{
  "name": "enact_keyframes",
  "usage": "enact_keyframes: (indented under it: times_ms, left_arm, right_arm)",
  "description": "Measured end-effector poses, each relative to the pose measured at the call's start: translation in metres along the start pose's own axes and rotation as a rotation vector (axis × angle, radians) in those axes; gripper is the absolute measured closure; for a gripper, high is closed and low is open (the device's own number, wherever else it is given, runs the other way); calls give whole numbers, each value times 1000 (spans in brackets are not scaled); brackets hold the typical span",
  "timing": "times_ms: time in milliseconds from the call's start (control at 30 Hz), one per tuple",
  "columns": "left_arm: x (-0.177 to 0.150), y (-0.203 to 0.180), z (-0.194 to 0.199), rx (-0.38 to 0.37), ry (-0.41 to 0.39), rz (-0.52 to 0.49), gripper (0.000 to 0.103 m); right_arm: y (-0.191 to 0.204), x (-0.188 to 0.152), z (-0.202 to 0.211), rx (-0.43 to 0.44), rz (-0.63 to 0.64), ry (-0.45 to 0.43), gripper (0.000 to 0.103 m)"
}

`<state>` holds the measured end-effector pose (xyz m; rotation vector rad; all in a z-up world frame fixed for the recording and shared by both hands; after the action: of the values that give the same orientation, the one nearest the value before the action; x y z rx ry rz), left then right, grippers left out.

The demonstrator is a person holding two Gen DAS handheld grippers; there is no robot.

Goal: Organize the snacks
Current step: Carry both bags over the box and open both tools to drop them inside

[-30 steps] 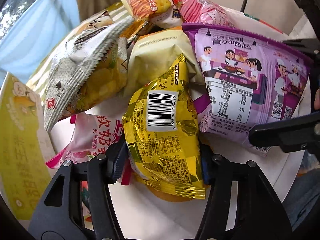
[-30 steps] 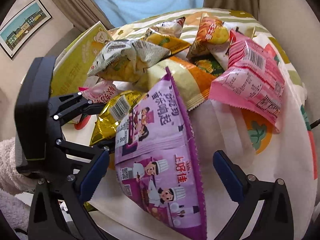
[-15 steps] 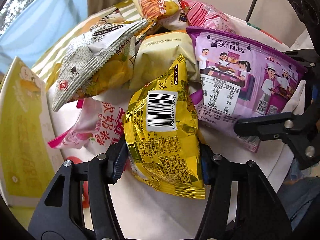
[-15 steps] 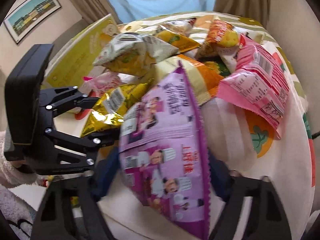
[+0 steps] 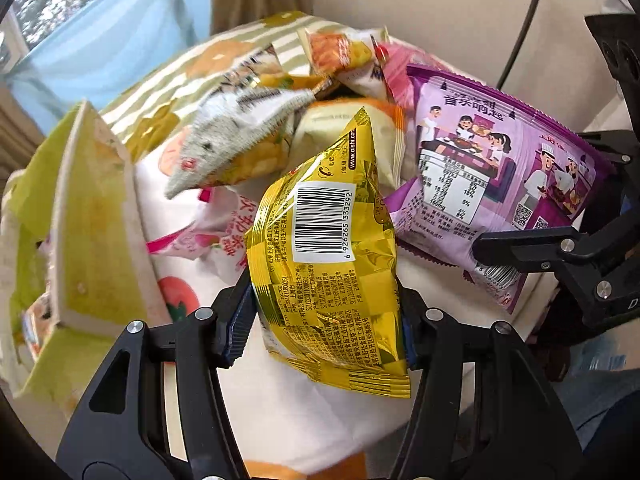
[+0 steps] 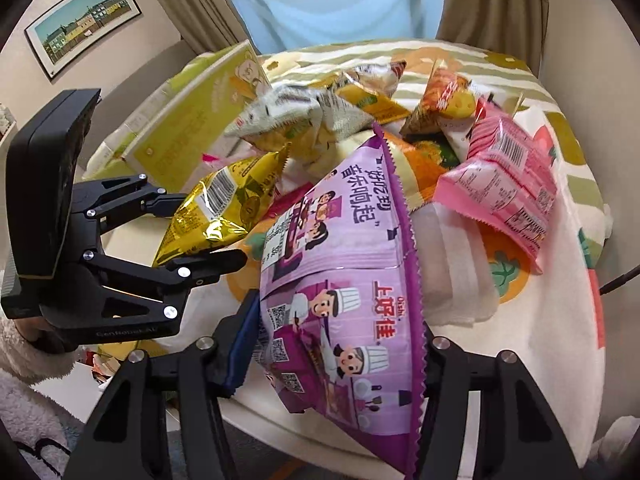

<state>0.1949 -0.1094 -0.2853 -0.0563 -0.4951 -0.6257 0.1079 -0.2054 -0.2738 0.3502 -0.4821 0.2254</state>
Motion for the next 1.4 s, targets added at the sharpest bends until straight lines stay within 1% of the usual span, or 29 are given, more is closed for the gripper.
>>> enact_keyframes:
  times_ms: [133,367,500,600,700,800,900,933,1167,1300,1400]
  left_arm:
    - [6,-2,29,27,-43,41,49]
    - [24,3,87,102,-134,125,49]
    - [31,21,113,154,-176,183,49]
    - [35,46,129,178,-211,234,49]
    - [36,76,143,219,-239,262,49]
    - [40,107,149,239,-255,286,49]
    - [40,148,151,254,-257,319,49]
    - [39,160,149,259,-251,325,49]
    - [34,264,135,314,-180,354,49]
    - [33,320,114,293,-137,362,49]
    - [33,350,96,264,-107,368,49]
  right_arm:
    - [2,6,25,8,10,-39,48]
    - [9,25,71,10,54,-101,48]
    - [17,43,93,31,99,-134,48]
    - [28,63,103,51,140,-158,48]
    - [39,86,106,46,179,-178,48]
    - [55,112,101,63,197,-194,48]
    - [72,143,90,82,202,-205,47]
    - [81,157,83,89,205,-210,47]
    - [133,218,38,121,216,-197,47]
    - [160,254,2,140,181,-185,47]
    - [175,274,-21,152,146,-176,47]
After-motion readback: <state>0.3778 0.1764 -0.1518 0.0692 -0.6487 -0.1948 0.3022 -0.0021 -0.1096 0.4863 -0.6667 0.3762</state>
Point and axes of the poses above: each gripper's, at about its wrist camera, not at the fingertips, and z roughly against the way its jaws point, y to its left, x to its top, the point moved 6 cm from there along -z, roughly the way its jaws point, and after that the axes turned 2 degrees about y, right-handed, at the moved point
